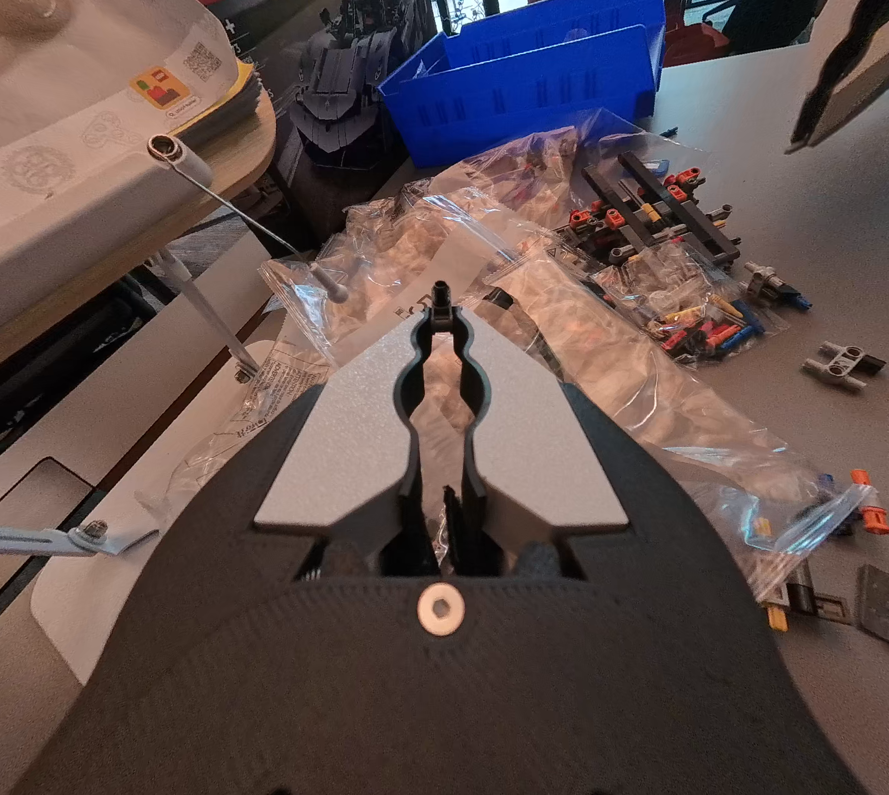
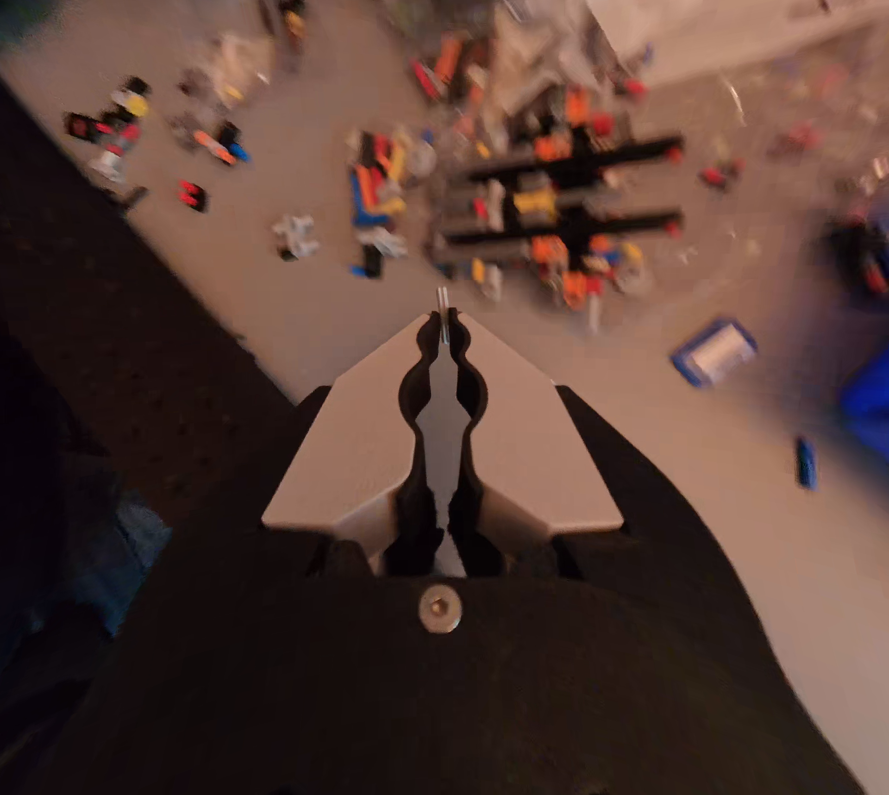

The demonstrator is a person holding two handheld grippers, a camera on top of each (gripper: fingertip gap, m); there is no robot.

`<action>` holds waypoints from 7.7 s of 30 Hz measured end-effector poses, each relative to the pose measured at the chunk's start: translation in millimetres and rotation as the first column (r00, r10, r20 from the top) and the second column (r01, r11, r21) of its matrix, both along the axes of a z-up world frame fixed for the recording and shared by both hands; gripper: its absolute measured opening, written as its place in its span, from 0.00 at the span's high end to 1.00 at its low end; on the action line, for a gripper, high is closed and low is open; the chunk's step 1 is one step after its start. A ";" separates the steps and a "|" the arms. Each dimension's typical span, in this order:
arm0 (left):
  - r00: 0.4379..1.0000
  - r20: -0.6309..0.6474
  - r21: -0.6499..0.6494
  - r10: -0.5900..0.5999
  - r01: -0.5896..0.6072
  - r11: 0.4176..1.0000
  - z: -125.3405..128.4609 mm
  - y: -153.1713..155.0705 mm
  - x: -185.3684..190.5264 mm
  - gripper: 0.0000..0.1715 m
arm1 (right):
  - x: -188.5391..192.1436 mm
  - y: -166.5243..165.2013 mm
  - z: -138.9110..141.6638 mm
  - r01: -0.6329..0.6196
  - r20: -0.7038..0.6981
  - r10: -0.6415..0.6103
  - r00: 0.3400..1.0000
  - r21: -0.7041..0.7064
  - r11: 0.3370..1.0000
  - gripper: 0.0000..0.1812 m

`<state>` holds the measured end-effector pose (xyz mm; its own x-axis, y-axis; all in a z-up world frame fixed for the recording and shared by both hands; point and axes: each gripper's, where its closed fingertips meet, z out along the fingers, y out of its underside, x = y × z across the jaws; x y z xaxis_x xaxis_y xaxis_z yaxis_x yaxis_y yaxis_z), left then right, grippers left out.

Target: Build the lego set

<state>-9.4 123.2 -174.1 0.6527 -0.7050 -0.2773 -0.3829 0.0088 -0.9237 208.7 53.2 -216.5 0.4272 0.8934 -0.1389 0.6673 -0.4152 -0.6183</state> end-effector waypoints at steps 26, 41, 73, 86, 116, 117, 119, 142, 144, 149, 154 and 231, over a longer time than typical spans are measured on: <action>1.000 0.018 0.021 0.003 -0.004 1.000 9.6 -1.8 -3.3 0.97 | -122.1 -15.8 -12.6 -0.215 0.055 0.213 0.975 0.026 0.976 0.91; 1.000 0.005 0.011 0.006 -0.006 1.000 4.6 -0.5 -2.4 0.97 | -91.1 -58.1 -59.5 -0.264 0.228 0.277 0.933 -0.087 0.961 0.91; 1.000 0.003 0.020 0.000 0.000 1.000 7.1 -1.6 -1.0 0.97 | -223.8 -58.3 -38.8 -0.373 0.119 0.362 0.925 0.088 0.924 0.85; 1.000 0.005 0.020 0.000 0.000 1.000 5.2 0.7 -3.7 0.97 | -235.8 -42.0 -60.4 -0.269 0.101 0.268 0.958 -0.008 0.963 0.90; 0.954 -0.129 -0.236 -0.270 0.235 0.943 -23.1 -53.9 3.5 0.97 | -174.0 -13.4 -3.9 -0.242 -0.255 0.255 0.933 0.080 0.967 0.92; 0.945 -0.140 -0.268 -0.296 0.251 0.930 -27.3 -59.6 3.8 0.97 | -174.3 -13.4 -4.6 -0.244 -0.250 0.257 0.933 0.085 0.966 0.92; 0.928 -0.166 -0.314 -0.334 0.272 0.910 -35.6 -68.2 2.1 0.96 | -173.9 -12.7 -6.4 -0.243 -0.244 0.256 0.935 0.085 0.966 0.92; 0.925 -0.157 -0.406 -0.347 0.260 0.876 -58.5 -66.5 -2.3 0.97 | -172.4 -11.9 -20.2 -0.256 -0.163 0.272 0.948 0.114 0.960 0.85; 0.924 -0.129 -0.400 -0.360 0.284 0.871 -55.8 -68.1 2.6 0.97 | -175.9 -8.5 -4.9 -0.238 -0.210 0.274 0.939 0.181 0.954 0.87; 0.904 -0.123 -0.383 -0.410 0.338 0.860 -52.7 -77.6 16.3 0.96 | -187.9 -14.7 19.2 -0.248 -0.272 0.338 0.901 0.315 0.916 0.90; 0.885 -0.153 -0.355 -0.440 0.366 0.860 -50.3 -84.0 28.7 0.97 | -196.1 -18.7 9.6 -0.278 -0.224 0.357 0.907 0.319 0.906 0.93; 0.877 -0.217 -0.225 -0.429 0.383 0.896 -18.0 -86.5 26.6 0.96 | -162.0 -5.4 52.0 -0.190 -0.555 0.204 0.807 0.085 0.978 0.99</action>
<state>17.2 36.6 -192.1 0.2215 -0.9436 -0.2462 -0.6009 0.0668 -0.7965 46.7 47.9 -164.5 0.0973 0.9561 -0.2763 0.2708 -0.2926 -0.9171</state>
